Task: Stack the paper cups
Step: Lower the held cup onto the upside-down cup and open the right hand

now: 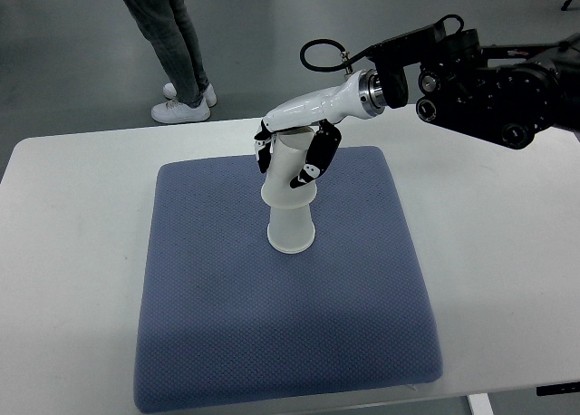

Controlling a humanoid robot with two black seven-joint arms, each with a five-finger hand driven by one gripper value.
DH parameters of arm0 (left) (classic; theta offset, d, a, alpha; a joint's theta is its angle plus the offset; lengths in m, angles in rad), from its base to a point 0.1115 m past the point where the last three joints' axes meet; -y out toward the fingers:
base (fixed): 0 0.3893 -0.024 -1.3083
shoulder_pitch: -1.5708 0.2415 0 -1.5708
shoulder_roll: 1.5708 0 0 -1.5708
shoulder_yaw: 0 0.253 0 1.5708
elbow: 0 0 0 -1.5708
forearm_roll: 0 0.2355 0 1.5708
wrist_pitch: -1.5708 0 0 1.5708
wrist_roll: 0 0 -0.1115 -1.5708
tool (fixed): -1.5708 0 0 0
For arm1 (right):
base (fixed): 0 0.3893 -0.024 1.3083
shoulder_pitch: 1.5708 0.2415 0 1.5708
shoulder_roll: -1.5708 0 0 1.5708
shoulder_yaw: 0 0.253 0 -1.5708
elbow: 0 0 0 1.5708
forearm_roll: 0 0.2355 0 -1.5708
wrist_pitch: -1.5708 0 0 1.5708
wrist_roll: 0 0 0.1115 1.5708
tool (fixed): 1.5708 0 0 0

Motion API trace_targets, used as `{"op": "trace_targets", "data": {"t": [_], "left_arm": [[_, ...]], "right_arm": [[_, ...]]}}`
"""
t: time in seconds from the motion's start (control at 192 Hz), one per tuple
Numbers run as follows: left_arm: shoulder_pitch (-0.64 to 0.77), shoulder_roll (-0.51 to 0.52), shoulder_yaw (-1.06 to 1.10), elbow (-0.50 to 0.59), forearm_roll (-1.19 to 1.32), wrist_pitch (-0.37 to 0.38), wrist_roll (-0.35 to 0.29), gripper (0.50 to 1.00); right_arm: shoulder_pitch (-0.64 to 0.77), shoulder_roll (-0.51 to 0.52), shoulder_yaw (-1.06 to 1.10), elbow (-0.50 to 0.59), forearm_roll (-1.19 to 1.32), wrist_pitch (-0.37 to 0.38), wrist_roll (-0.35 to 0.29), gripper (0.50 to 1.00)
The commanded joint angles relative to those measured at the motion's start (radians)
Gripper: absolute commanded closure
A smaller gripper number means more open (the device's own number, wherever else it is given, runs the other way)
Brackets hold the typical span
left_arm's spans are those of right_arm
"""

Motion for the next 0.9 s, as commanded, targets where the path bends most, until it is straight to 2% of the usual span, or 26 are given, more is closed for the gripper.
{"op": "trace_targets", "data": {"t": [0.0, 0.417, 0.667, 0.704, 0.787, 0.829, 0.855, 0.897], "left_arm": [[0.000, 0.000, -0.001, 0.000, 0.000, 0.000, 0.000, 0.500], [0.000, 0.000, 0.000, 0.000, 0.000, 0.000, 0.000, 0.500], [0.000, 0.000, 0.000, 0.000, 0.000, 0.000, 0.000, 0.500], [0.000, 0.000, 0.000, 0.000, 0.000, 0.000, 0.000, 0.500], [0.000, 0.000, -0.001, 0.000, 0.000, 0.000, 0.000, 0.500], [0.000, 0.000, 0.000, 0.000, 0.000, 0.000, 0.000, 0.500], [0.000, 0.000, 0.000, 0.000, 0.000, 0.000, 0.000, 0.500], [0.000, 0.000, 0.000, 0.000, 0.000, 0.000, 0.000, 0.500]], "right_arm": [[-0.013, 0.000, 0.000, 0.000, -0.004, -0.004, -0.001, 1.000], [-0.064, 0.016, -0.001, -0.015, -0.048, -0.062, -0.007, 1.000], [-0.065, 0.014, 0.000, -0.017, -0.043, -0.065, -0.009, 1.000], [-0.064, 0.013, 0.002, -0.017, -0.036, -0.062, -0.007, 0.932], [-0.064, 0.011, 0.002, -0.015, -0.034, -0.055, -0.006, 0.877], [-0.064, 0.011, 0.002, -0.015, -0.034, -0.053, -0.006, 0.828], [-0.065, 0.011, 0.002, -0.015, -0.033, -0.052, -0.004, 0.775], [-0.064, 0.011, 0.002, -0.015, -0.031, -0.049, -0.004, 0.746]]}}
